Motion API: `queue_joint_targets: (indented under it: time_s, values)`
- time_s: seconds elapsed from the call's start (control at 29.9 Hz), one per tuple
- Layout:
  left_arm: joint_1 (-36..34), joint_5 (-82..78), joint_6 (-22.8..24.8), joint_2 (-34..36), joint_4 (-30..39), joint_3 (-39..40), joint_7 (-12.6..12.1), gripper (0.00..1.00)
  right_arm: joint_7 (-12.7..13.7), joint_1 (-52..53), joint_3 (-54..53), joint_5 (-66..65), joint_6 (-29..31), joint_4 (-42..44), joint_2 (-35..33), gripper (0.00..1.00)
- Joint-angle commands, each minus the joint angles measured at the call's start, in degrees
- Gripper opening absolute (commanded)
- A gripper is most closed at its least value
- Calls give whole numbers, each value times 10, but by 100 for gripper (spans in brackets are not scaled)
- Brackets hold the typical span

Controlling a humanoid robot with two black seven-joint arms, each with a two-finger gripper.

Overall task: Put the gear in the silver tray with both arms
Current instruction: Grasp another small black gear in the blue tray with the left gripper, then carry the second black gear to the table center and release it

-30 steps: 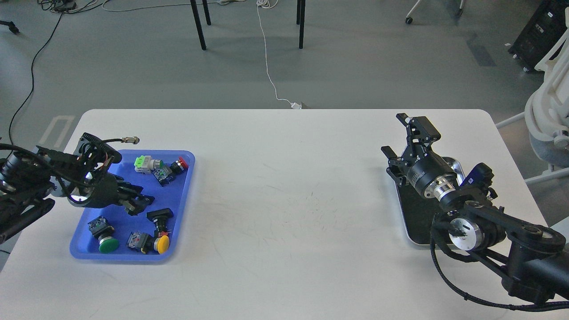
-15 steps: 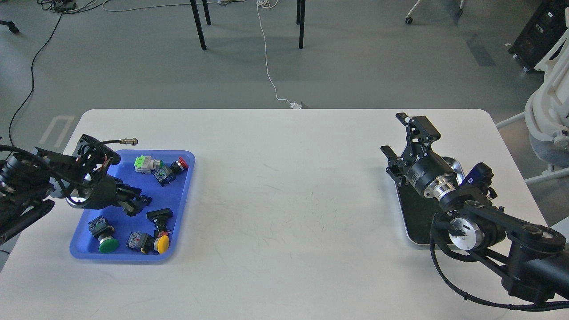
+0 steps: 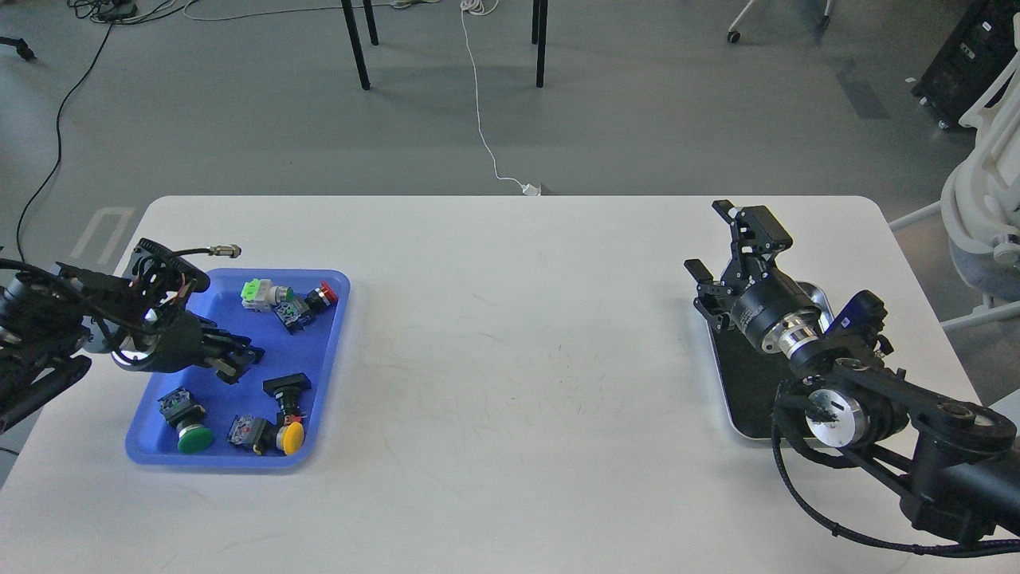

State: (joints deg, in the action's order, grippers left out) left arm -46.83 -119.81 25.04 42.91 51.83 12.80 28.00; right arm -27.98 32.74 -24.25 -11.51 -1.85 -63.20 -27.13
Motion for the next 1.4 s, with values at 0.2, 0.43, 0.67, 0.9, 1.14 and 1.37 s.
queue_joint_targets:
  time_s: [0.2,0.43,0.67,0.9,1.14,1.37]
  values:
    - [-57,49,4,76,138,8,0,16,0,0,-3,0,0,2,-1,98]
    - [-123,45,7,58,218,2,0,17,0,6,-2,0,0,3,2,98]
    - [-154,-22,30,-132,174,-1,0,17,0,39,-2,1,0,-4,-1,98]
    - [-171,-41,30,-263,89,-71,0,17,0,122,4,5,-1,-3,-4,98]
    - [-164,-43,30,-325,64,-93,0,17,0,206,28,10,-6,4,5,98]
    - [-165,-42,30,-399,31,-94,0,18,0,219,62,10,-9,6,19,98]
